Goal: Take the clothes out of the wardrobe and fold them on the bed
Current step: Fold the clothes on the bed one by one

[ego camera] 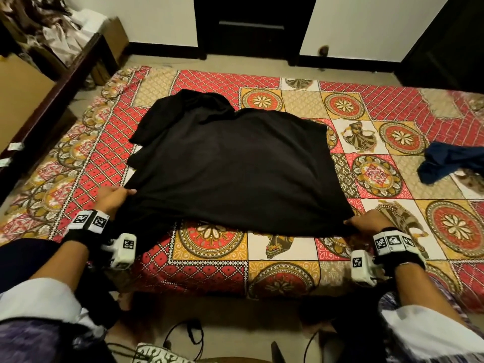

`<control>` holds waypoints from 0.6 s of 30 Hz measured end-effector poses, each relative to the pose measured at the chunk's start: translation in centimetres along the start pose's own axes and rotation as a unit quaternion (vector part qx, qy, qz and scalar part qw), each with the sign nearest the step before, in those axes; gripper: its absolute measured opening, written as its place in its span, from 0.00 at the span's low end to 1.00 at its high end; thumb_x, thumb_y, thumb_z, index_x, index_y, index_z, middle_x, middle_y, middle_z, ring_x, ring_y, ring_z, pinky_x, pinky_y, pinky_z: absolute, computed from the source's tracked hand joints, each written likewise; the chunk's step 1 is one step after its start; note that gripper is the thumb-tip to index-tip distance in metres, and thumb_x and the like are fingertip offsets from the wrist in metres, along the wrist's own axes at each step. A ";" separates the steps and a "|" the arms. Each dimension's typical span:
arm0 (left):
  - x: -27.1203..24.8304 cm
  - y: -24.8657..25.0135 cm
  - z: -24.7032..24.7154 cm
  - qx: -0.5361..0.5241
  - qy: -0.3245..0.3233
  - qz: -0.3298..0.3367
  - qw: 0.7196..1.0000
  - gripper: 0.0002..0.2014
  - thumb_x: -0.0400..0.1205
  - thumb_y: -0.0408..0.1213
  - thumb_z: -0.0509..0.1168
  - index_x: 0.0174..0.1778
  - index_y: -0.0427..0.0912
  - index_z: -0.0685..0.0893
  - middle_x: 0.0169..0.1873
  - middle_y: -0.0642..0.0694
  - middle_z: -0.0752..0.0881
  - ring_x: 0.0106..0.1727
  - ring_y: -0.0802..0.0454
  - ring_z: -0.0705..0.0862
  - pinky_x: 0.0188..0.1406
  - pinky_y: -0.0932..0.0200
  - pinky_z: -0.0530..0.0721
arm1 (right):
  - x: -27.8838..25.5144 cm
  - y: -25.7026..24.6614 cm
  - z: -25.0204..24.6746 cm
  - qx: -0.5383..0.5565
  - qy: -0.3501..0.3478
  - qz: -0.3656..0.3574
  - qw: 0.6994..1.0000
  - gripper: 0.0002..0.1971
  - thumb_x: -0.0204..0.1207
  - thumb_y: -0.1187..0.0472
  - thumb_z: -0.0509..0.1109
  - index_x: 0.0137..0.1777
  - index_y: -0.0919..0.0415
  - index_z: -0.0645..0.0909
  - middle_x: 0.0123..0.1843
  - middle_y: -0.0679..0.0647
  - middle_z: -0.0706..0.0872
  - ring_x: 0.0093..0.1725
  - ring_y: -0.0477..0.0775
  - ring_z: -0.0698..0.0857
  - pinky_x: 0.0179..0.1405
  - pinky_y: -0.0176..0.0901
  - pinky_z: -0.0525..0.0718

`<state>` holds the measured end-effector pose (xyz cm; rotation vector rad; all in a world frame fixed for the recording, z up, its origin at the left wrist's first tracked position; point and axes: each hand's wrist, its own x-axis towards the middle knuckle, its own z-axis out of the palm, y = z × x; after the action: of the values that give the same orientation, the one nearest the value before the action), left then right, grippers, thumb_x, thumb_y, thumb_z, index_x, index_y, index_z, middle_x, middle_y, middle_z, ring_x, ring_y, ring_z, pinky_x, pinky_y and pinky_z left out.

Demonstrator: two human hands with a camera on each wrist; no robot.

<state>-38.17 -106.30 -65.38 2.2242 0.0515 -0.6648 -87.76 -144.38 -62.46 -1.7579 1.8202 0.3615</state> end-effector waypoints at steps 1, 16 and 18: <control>0.3 -0.3 -0.4 -0.003 0.012 0.008 1.000 0.12 0.80 0.31 0.74 0.31 0.36 0.82 0.32 0.40 0.80 0.32 0.47 0.77 0.31 0.58 0.81 | -0.4 0.2 -0.2 -0.011 0.011 0.004 1.000 0.22 0.77 0.52 0.79 0.56 0.73 0.85 0.54 0.68 0.89 0.51 0.66 0.89 0.54 0.53 0.87; 0.0 -1.6 -2.9 0.203 -0.071 0.066 0.974 0.11 0.75 0.37 0.79 0.45 0.34 0.88 0.43 0.32 0.91 0.46 0.39 0.88 0.56 0.43 0.86 | -4.6 -1.3 -0.2 -0.156 0.106 -0.023 0.982 0.24 0.71 0.59 0.81 0.64 0.70 0.81 0.60 0.68 0.83 0.60 0.70 0.84 0.57 0.56 0.83; 0.9 -1.3 -2.3 0.169 -0.057 0.074 0.981 0.16 0.73 0.47 0.81 0.48 0.40 0.89 0.43 0.38 0.91 0.48 0.40 0.90 0.60 0.41 0.87 | -4.6 -2.3 0.6 -0.121 0.151 -0.119 0.974 0.30 0.71 0.61 0.80 0.72 0.65 0.77 0.71 0.68 0.78 0.70 0.73 0.80 0.68 0.61 0.80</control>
<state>-36.70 -103.96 -65.49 2.4772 -0.3030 -0.7609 -85.53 -140.51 -59.84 -2.2797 1.7971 0.2346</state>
